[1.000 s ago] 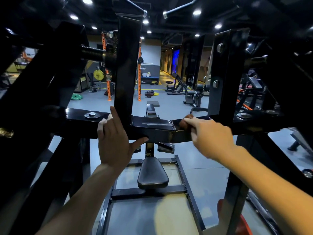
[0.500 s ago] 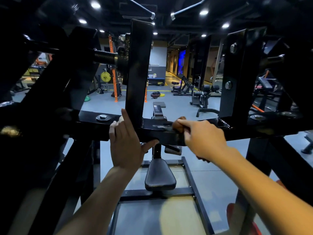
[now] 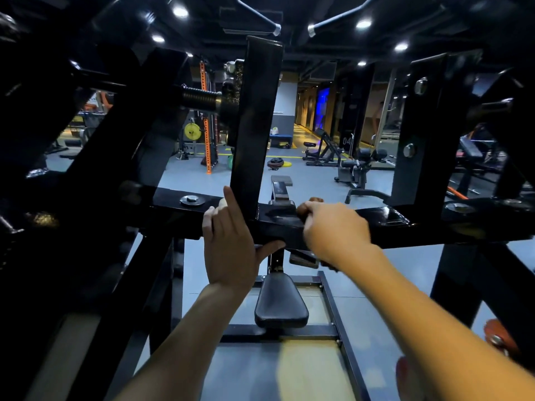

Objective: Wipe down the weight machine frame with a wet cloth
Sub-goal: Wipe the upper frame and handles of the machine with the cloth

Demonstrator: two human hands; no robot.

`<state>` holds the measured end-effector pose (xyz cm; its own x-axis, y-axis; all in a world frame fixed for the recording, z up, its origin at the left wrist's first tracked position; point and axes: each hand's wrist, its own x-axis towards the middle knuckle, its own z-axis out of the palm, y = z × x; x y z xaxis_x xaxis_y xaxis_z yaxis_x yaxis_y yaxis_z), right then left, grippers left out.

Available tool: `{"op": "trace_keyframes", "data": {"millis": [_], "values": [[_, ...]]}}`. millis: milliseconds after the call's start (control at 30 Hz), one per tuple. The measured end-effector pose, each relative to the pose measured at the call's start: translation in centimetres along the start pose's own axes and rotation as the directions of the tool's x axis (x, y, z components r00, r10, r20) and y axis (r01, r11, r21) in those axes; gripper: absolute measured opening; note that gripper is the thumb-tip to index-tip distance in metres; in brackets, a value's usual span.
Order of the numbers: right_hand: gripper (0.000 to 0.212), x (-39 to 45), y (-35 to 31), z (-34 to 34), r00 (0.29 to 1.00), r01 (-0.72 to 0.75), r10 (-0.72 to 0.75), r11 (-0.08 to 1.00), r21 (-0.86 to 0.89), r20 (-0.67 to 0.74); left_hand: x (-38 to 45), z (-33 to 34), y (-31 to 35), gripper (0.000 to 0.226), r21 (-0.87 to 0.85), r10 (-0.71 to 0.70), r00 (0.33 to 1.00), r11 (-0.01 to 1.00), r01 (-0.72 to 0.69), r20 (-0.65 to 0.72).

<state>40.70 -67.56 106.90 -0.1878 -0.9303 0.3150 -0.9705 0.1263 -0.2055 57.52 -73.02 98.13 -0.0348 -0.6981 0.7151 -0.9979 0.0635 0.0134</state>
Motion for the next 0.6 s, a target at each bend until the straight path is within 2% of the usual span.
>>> {"op": "trace_keyframes", "data": {"millis": [100, 167, 233, 300, 367, 400, 500, 600], "values": [[0.037, 0.0, -3.4, 1.6, 0.983, 0.185, -0.182, 0.974, 0.134, -0.033, 0.1, 0.1, -0.2, 0.137, -0.080, 0.031, 0.999, 0.996, -0.034, -0.033], [0.040, -0.4, -3.0, 1.3, 0.962, 0.273, -0.269, 0.955, 0.120, -0.047, 0.0, 0.2, -0.3, 0.136, -0.099, 0.036, 0.998, 0.994, -0.040, -0.043], [0.046, -0.5, -0.5, 0.1, 0.972, 0.234, -0.234, 0.972, 0.002, 0.025, 0.0, 0.1, -0.2, 0.136, -0.073, 0.030, 0.999, 0.997, -0.031, -0.022], [0.044, -0.9, 1.4, -0.7, 0.994, 0.101, -0.099, 0.992, -0.071, 0.034, -0.1, 0.1, -0.1, 0.137, -0.006, 0.008, 1.000, 1.000, -0.008, 0.007], [0.042, -0.8, 0.9, -0.3, 1.000, 0.001, -0.002, 0.998, -0.067, -0.014, -0.1, 0.1, -0.1, 0.137, 0.006, 0.002, 1.000, 1.000, -0.002, 0.012], [0.041, -0.4, -0.2, 0.4, 1.000, 0.000, 0.000, 1.000, -0.032, -0.020, 0.0, 0.2, -0.1, 0.137, -0.002, 0.007, 1.000, 1.000, -0.007, 0.010], [0.039, 0.6, -3.7, 2.0, 0.990, 0.144, -0.143, 0.983, 0.114, -0.020, 0.0, 0.2, -0.3, 0.138, -0.053, 0.031, 1.000, 0.998, -0.031, 0.002], [0.048, 0.7, -2.9, 0.8, 0.960, 0.279, -0.281, 0.954, 0.115, 0.006, 0.0, 0.2, -0.3, 0.137, -0.086, 0.037, 0.999, 0.995, -0.039, -0.033]]}}
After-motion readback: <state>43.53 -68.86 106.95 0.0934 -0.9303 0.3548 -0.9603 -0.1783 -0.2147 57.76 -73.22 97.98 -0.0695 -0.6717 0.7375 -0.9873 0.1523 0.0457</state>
